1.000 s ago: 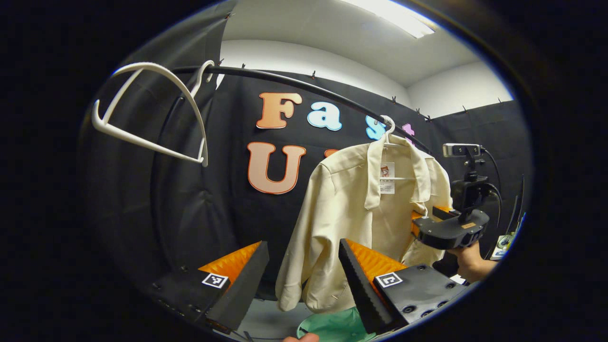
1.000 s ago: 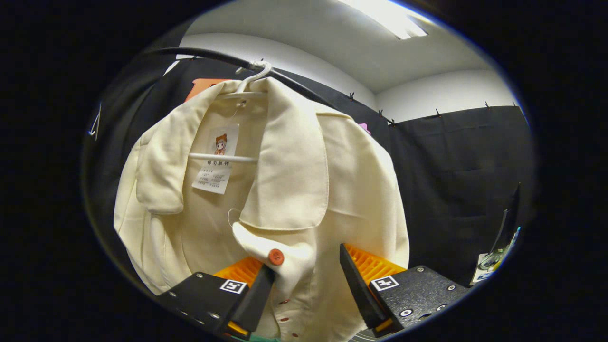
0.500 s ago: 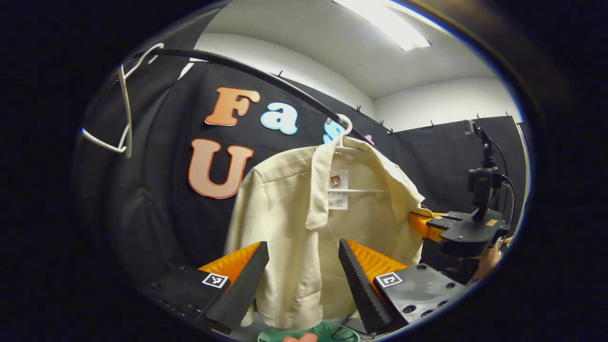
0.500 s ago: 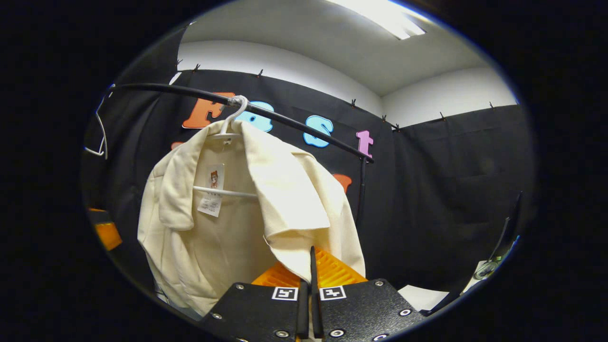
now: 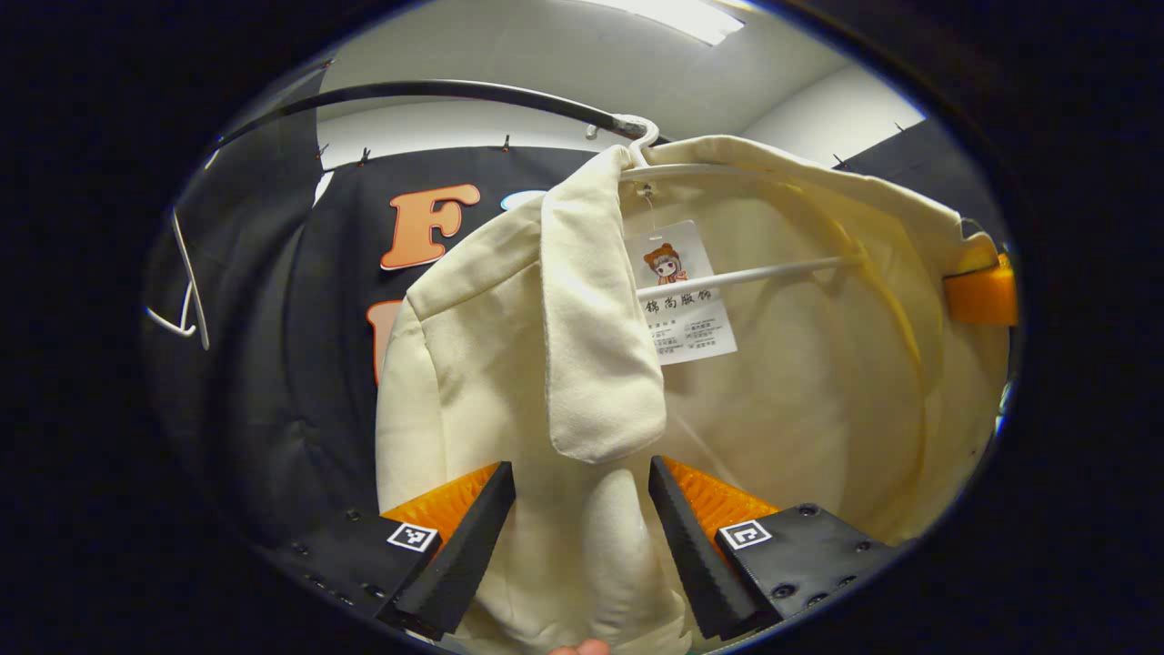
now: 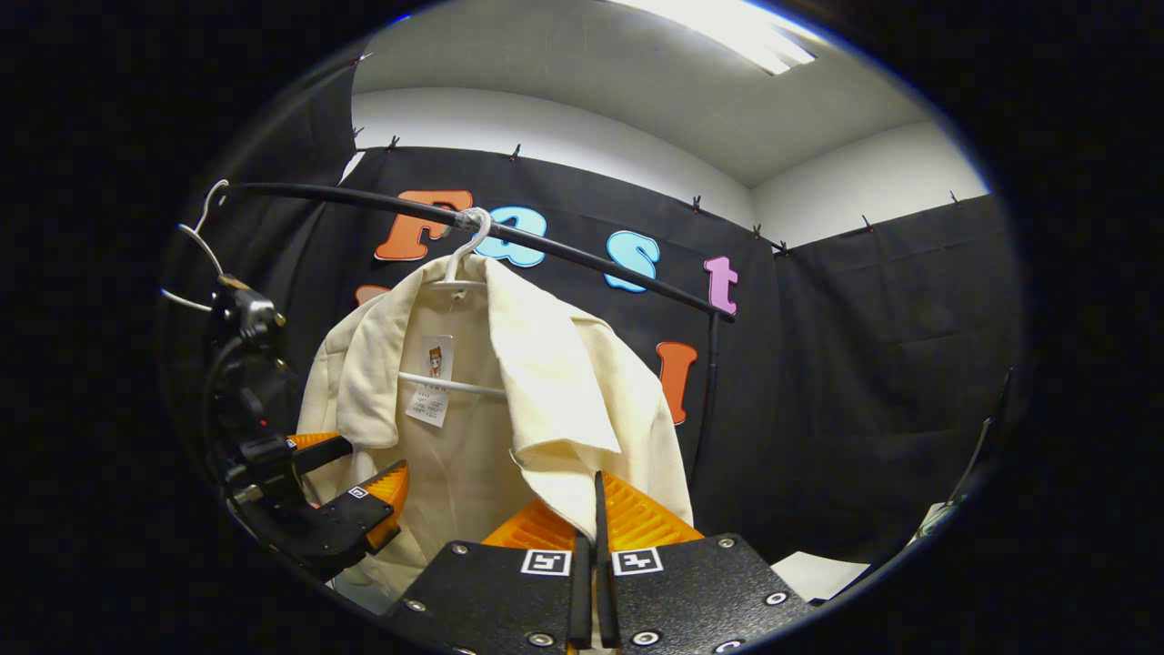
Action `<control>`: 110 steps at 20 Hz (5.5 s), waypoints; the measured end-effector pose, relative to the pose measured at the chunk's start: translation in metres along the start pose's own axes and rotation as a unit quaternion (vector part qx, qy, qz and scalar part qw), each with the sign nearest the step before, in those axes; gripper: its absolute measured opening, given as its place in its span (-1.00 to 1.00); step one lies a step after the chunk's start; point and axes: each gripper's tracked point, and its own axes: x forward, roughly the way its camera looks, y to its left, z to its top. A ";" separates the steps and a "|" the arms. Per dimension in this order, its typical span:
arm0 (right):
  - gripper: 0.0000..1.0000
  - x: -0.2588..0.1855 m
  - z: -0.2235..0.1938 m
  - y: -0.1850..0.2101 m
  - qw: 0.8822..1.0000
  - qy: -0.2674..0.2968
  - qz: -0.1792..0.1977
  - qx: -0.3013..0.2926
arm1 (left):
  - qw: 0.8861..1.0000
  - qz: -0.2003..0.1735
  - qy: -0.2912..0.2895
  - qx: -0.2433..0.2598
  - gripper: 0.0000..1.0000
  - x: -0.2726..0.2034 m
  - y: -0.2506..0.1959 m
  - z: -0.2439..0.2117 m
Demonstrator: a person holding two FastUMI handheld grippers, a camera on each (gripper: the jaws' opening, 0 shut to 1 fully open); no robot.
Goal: Grasp the clothes on the hanger with both hands and then place them into the laundry hamper below.
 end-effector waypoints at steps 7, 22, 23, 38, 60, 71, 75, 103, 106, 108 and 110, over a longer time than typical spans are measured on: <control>-0.95 0.002 -0.002 0.001 1.000 -0.002 0.000 0.011 | 0.999 0.045 -0.016 0.008 -0.20 -0.009 0.039 0.006; -0.99 -0.015 0.094 -0.075 0.990 -0.110 -0.079 -0.042 | 0.974 0.134 -0.096 0.157 -0.82 -0.035 0.162 0.121; -0.99 -0.010 0.105 -0.083 0.988 -0.117 -0.083 -0.049 | 0.970 0.141 -0.105 0.168 -0.82 -0.030 0.170 0.132; -1.00 0.119 0.102 -0.124 0.992 -0.101 -0.075 0.006 | 0.966 0.133 -0.129 0.178 -0.81 0.074 0.180 0.124; -1.00 0.019 0.001 -0.045 0.998 -0.040 -0.037 -0.021 | 0.984 0.128 0.017 0.126 -0.81 -0.023 0.201 0.000; -0.99 -0.067 0.012 0.024 0.995 -0.005 0.048 0.089 | 0.997 0.058 0.051 0.016 -0.80 -0.112 0.125 0.025; -0.99 -0.086 -0.006 0.062 0.989 0.023 0.099 0.104 | 0.996 0.008 0.083 -0.030 -0.80 -0.131 0.083 0.009; -0.96 -0.150 -0.250 0.113 0.929 0.327 0.130 0.116 | 0.912 -0.097 0.380 -0.122 -0.80 -0.216 -0.026 -0.192; -0.96 -0.152 -0.267 0.113 0.920 0.352 0.117 0.125 | 0.895 -0.091 0.419 -0.118 -0.80 -0.222 -0.024 -0.213; -0.96 -0.152 -0.276 0.111 0.915 0.366 0.108 0.128 | 0.889 -0.089 0.432 -0.120 -0.80 -0.223 -0.026 -0.222; -0.95 -0.153 -0.287 0.108 0.909 0.384 0.101 0.130 | 0.884 -0.086 0.444 -0.118 -0.79 -0.226 -0.026 -0.228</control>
